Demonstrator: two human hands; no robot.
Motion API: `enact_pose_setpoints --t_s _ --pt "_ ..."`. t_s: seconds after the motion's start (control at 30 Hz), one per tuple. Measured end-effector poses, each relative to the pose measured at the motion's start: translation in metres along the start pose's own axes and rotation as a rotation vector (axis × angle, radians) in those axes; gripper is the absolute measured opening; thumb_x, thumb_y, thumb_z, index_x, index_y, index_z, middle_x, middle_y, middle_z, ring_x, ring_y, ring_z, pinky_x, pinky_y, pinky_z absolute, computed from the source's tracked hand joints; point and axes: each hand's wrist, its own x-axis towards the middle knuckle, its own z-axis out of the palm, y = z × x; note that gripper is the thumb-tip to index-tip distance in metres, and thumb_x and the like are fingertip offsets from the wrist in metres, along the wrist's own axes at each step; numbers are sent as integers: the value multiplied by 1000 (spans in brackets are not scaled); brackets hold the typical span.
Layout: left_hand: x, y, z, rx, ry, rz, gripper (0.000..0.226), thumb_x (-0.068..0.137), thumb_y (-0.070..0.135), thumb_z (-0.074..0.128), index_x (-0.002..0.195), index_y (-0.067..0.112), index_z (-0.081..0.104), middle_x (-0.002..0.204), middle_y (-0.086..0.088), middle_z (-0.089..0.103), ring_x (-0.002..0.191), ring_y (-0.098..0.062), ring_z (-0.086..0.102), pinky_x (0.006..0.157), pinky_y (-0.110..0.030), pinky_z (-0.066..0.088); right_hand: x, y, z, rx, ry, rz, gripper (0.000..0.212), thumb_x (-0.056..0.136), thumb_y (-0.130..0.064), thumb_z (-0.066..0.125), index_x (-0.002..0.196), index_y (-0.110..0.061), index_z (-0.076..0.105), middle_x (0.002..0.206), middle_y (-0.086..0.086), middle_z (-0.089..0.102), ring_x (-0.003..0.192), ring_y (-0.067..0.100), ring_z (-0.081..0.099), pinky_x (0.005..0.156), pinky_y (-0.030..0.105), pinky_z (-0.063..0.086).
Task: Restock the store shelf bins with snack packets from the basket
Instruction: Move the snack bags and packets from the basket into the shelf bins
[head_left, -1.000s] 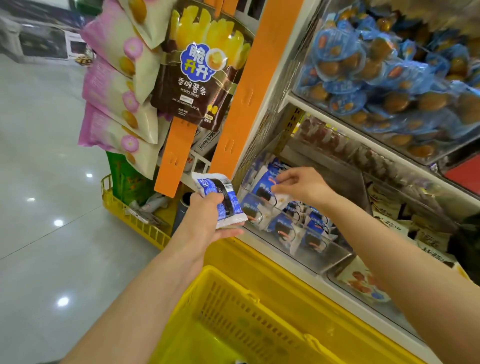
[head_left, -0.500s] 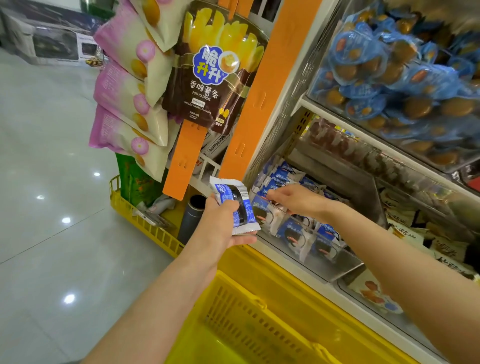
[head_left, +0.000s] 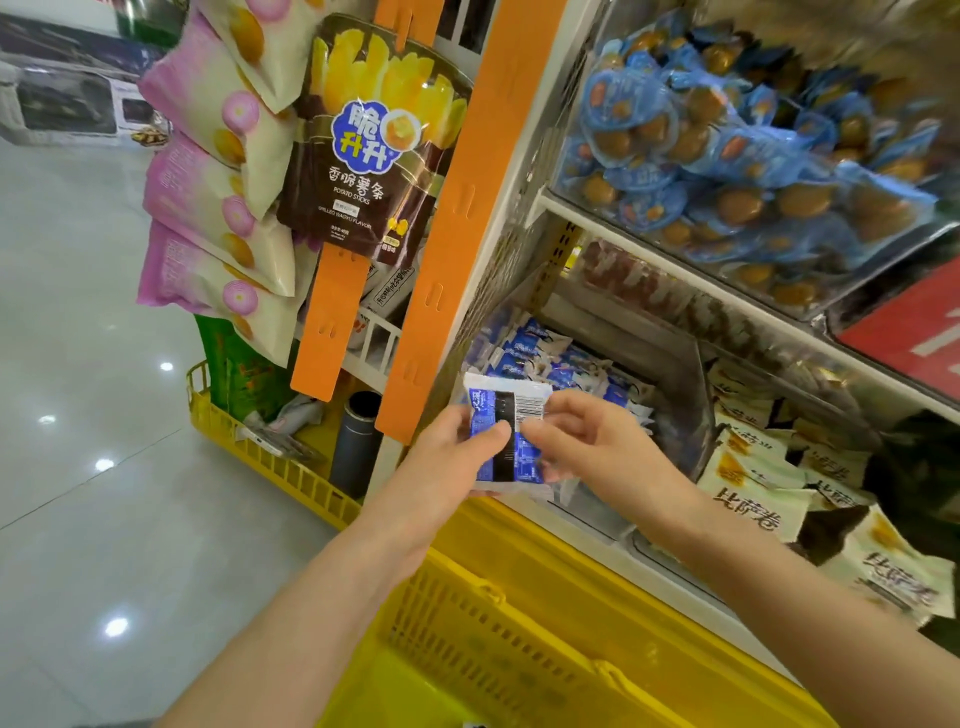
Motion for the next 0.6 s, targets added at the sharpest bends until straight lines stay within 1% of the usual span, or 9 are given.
enact_pose_setpoints --t_s 0.07,0.13,0.23,0.33,0.4,0.47,0.53,0.57,0.6 --pt "0 0 4 20 -26 52 21 91 33 53 112 37 53 109 8 66 98 -7 65 84 -29 54 -5 -5 -6 -24 63 -83 14 86 -19 62 100 -19 60 94 2 70 75 6 68 58 16 53" --pt "1 0 8 44 -14 121 16 91 32 53 104 41 53 108 11 65 98 -4 64 79 -25 55 -8 -7 -10 -102 92 -152 20 85 -20 64 102 -30 59 98 -8 69 86 3 66 69 16 55" --pt "4 0 14 22 16 197 16 92 29 52 105 39 53 108 13 65 98 1 63 80 -21 53 -12 -4 -10 -151 35 -189 34 85 -19 65 106 -43 54 105 -24 64 95 -6 62 80 11 50" --pt "9 2 25 2 24 242 18 92 29 51 108 37 52 108 15 63 96 4 62 72 -13 51 -12 -2 -16 -139 61 -198 33 85 -20 65 106 -44 55 103 -28 65 95 -7 62 77 8 49" --pt "14 3 33 -23 26 234 25 95 28 46 119 33 51 112 11 62 98 -2 63 75 -17 53 -14 -3 -24 -45 48 -175 25 89 -23 58 104 -44 57 101 -27 67 93 -7 63 72 8 50" --pt "18 4 42 -74 21 186 31 98 28 40 128 32 46 118 7 61 101 -8 61 82 -23 52 -19 -2 -28 -19 29 -163 26 90 -25 55 108 -44 56 106 -23 66 93 -1 65 73 15 54" --pt "21 3 51 -96 43 151 36 98 27 40 134 31 41 122 6 58 106 -10 59 85 -25 49 -25 3 -28 -138 107 -177 34 87 -23 61 112 -44 53 112 -22 61 90 3 66 74 21 57" --pt "22 2 56 -114 72 137 36 97 25 43 133 28 41 121 5 57 106 -10 59 86 -26 50 -27 8 -29 -246 179 -190 38 85 -23 65 114 -44 51 112 -23 58 89 3 64 74 20 56" --pt "22 1 59 -145 106 120 31 95 21 48 126 25 44 118 3 57 103 -11 60 84 -26 51 -30 12 -29 -359 257 -210 42 83 -22 68 115 -43 51 110 -23 56 88 1 61 75 18 54"
